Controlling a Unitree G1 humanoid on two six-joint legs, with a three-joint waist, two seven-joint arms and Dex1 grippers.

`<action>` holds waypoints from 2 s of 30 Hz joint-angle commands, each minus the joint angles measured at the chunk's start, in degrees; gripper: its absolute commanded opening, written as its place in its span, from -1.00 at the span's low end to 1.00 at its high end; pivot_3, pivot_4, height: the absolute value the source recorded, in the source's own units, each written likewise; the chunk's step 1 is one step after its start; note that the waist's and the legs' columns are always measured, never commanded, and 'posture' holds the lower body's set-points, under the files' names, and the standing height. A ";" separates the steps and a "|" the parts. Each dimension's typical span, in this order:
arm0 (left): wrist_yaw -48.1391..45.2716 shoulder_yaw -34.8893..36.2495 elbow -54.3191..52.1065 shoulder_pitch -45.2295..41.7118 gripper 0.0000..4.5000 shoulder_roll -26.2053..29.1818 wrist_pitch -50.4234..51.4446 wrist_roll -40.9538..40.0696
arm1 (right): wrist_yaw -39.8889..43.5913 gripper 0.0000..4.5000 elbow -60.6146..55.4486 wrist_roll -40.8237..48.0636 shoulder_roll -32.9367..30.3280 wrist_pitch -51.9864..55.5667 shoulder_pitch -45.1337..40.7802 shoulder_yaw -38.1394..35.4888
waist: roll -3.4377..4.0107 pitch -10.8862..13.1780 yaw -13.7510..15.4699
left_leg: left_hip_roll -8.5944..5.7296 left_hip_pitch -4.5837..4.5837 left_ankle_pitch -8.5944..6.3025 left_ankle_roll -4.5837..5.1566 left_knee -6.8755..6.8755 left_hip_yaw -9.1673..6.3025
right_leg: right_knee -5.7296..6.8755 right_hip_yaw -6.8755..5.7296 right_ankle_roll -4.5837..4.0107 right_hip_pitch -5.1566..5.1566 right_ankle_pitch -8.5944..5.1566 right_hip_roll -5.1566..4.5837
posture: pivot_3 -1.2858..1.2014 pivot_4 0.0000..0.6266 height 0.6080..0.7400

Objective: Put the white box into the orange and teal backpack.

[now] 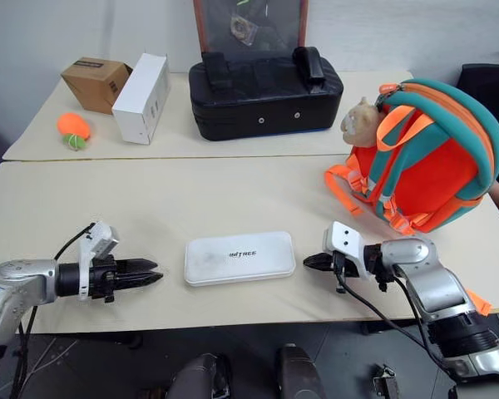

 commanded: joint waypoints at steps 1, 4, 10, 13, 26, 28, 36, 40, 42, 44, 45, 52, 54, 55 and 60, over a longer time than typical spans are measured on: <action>0.96 2.28 -0.15 0.06 0.51 -0.88 10.80 -7.13 | 0.29 -1.00 0.45 -0.70 0.60 -1.94 -1.20 0.50 | 0.00 0.00 0.14 | -0.01 0.00 0.00 0.00 0.00 -0.05 | 0.00 -0.03 0.00 0.01 0.00 0.00 | 0.03 -0.52 1.00; 6.56 3.61 3.29 -2.85 0.92 -5.41 16.43 -8.45 | 0.64 -1.00 0.95 -1.21 0.75 -2.55 -1.79 0.96 | 0.06 -0.03 0.49 | -0.03 0.01 0.01 -0.01 0.01 -0.09 | 0.01 -0.06 0.00 0.04 0.00 -0.02 | 0.03 -0.52 1.00; 15.08 7.74 9.49 -11.88 0.99 -15.24 26.56 -10.95 | 0.75 -1.00 1.70 -1.83 1.16 -3.17 -2.43 1.52 | 0.09 -0.06 1.68 | -0.08 0.08 0.04 0.02 0.15 -0.20 | 0.07 -0.13 0.05 0.19 0.03 -0.03 | 0.03 -0.52 1.00; 16.65 5.38 9.25 -13.26 0.99 -17.73 28.33 -10.76 | 0.72 -1.00 1.56 -2.25 1.21 -3.52 -2.14 1.74 | 0.09 -0.07 1.61 | -0.11 0.08 0.04 0.02 0.15 -0.22 | 0.08 -0.13 0.07 0.21 0.04 -0.04 | 0.03 -0.52 1.00; 13.30 -9.80 18.90 -26.40 0.99 -24.76 23.73 -8.09 | 0.18 -1.00 0.36 -3.83 1.29 -5.70 0.02 2.54 | 0.08 -0.14 1.99 | -0.16 0.09 0.05 0.01 0.23 -0.26 | 0.05 -0.16 0.12 0.30 0.07 -0.03 | 0.03 -0.52 1.00; 12.28 -11.35 20.23 -27.82 0.99 -24.92 22.87 -7.66 | -0.07 -1.00 -0.22 -3.93 1.19 -5.92 0.73 2.58 | 0.07 -0.15 1.88 | -0.16 0.07 0.05 0.01 0.26 -0.26 | 0.04 -0.16 0.12 0.30 0.07 -0.02 | 0.03 -0.52 1.00; 8.03 -12.31 22.58 -30.33 -0.10 -23.63 22.56 -8.35 | -1.01 -1.00 -3.08 -4.00 0.88 -5.26 4.07 1.55 | 0.01 -0.17 1.81 | -0.15 0.04 0.05 0.01 0.24 -0.27 | 0.02 -0.17 0.12 0.27 0.07 -0.01 | 0.03 -0.52 1.00; 7.33 -10.94 22.07 -29.74 -0.40 -23.06 22.81 -8.69 | -1.75 -1.00 -4.07 -3.60 0.88 -4.64 5.33 0.30 | 0.00 -0.18 1.67 | -0.15 0.04 0.05 0.01 0.25 -0.27 | 0.01 -0.17 0.12 0.28 0.07 -0.01 | 0.03 -0.52 1.00; 7.30 -8.71 20.33 -28.82 -0.40 -23.19 22.61 -10.00 | -3.17 -1.00 -5.39 -2.49 0.79 -3.06 6.30 -1.59 | 0.00 -0.18 1.66 | -0.13 0.04 0.05 0.00 0.23 -0.27 | 0.01 -0.17 0.12 0.26 0.06 0.00 | 0.03 -0.52 1.00; 7.44 -5.37 17.60 -27.57 -0.40 -23.35 22.60 -12.08 | -5.47 -1.00 -7.36 -0.36 0.81 0.42 7.42 -4.74 | 0.00 -0.17 1.60 | -0.13 -0.01 0.05 0.00 0.20 -0.27 | 0.01 -0.16 0.12 0.21 0.06 0.00 | 0.03 -0.52 1.00; 7.82 -3.52 16.15 -27.01 -0.40 -23.57 22.87 -13.23 | -6.49 -1.00 -8.36 0.76 0.70 1.73 8.16 -6.46 | -0.01 -0.17 1.60 | -0.12 -0.05 0.05 0.00 0.18 -0.27 | 0.02 -0.15 0.12 0.16 0.06 -0.01 | 0.03 -0.52 1.00; 16.58 9.99 3.20 -24.11 -0.40 -26.06 24.34 -20.66 | -12.95 -0.28 -18.60 19.95 -0.58 22.82 14.80 -29.29 | -0.01 -0.14 1.66 | -0.11 -0.08 0.05 0.00 0.18 -0.29 | 0.00 -0.14 0.12 0.18 0.06 -0.02 | 0.03 -0.52 1.00; 19.60 13.33 -1.01 -22.96 -0.40 -26.52 22.59 -22.10 | -16.28 0.04 -19.99 24.29 -0.58 27.95 16.73 -37.21 | -0.01 -0.14 1.67 | -0.11 -0.08 0.05 0.00 0.12 -0.31 | -0.03 -0.14 0.12 0.18 0.06 -0.02 | 0.03 -0.52 1.00; 21.01 14.22 -2.20 -22.57 -0.40 -26.91 21.69 -22.43 | -17.40 0.17 -20.32 25.33 -0.63 29.19 17.39 -39.36 | -0.02 -0.14 1.68 | -0.11 -0.08 0.05 0.00 0.10 -0.31 | -0.04 -0.14 0.12 0.18 0.06 -0.01 | 0.03 -0.52 1.00; 29.71 20.09 -6.68 -21.82 -0.40 -29.45 18.89 -27.38 | -27.82 0.95 -15.94 28.17 1.70 32.75 12.65 -46.15 | -0.03 -0.13 1.30 | -0.12 -0.06 0.06 0.00 0.08 -0.27 | -0.08 -0.07 0.12 0.19 0.07 0.01 | 0.03 -0.52 1.00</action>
